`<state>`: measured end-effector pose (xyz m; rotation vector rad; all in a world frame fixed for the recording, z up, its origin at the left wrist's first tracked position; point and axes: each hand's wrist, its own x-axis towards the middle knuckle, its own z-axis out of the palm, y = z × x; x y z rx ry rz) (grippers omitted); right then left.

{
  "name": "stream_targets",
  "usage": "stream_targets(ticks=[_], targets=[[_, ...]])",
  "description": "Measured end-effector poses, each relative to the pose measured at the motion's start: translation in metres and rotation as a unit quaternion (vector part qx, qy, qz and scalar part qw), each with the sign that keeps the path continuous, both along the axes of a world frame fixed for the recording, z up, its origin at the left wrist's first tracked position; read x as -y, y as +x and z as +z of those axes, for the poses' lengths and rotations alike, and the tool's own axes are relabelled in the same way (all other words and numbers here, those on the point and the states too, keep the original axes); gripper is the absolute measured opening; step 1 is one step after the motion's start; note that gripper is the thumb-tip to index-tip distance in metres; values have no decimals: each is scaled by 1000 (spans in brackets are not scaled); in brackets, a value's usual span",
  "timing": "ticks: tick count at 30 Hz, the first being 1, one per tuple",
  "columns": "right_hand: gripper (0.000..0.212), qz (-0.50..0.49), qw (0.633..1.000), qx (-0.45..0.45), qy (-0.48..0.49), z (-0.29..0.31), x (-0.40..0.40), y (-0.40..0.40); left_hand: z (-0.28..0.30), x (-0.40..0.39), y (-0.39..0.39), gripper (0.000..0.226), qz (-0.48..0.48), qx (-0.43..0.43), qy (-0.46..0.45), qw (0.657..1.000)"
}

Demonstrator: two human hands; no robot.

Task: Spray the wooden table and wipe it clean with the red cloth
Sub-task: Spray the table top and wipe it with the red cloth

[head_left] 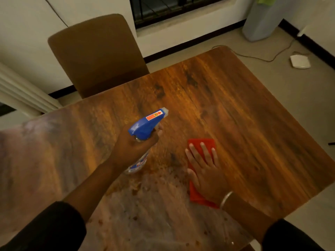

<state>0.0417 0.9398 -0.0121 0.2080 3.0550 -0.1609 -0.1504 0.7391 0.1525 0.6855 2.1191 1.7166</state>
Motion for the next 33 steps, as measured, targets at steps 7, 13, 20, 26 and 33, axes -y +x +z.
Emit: stream_targets(ticks=[7, 13, 20, 26, 33], targets=[[82, -253, 967, 15, -23, 12, -24, -28, -3, 65, 4, 14, -11, 10, -25, 1000], [69, -130, 991, 13, -27, 13, 74, -76, 3, 88, 28, 24, -2, 34, -5, 999], [59, -95, 989, 114, 3, 33, 43, 13, 8, 138, 46, 16, -40, 74, -11, 996], [66, -173, 972, 145, -67, 63, 72, -39, 10, 156, 62, 17, -58, 92, -65, 992], [58, 37, 975, 212, -54, 59, 39, 70, 23, 143, 81, 19, -85, 91, -73, 990]])
